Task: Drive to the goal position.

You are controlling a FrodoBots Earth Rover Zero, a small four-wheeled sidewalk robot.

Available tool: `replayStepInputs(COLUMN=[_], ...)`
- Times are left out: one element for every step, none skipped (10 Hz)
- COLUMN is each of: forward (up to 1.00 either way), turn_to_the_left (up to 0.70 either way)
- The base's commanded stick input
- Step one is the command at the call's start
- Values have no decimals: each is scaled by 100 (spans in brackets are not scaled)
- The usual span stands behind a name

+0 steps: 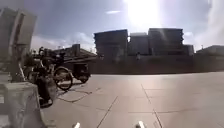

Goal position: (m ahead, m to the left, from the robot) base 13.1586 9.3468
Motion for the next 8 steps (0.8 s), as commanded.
replayStepInputs(forward=[70, 70, 70, 70, 70, 70, 70, 70], turn_to_the_left=[0, 0, 0, 0, 0, 0, 2, 8])
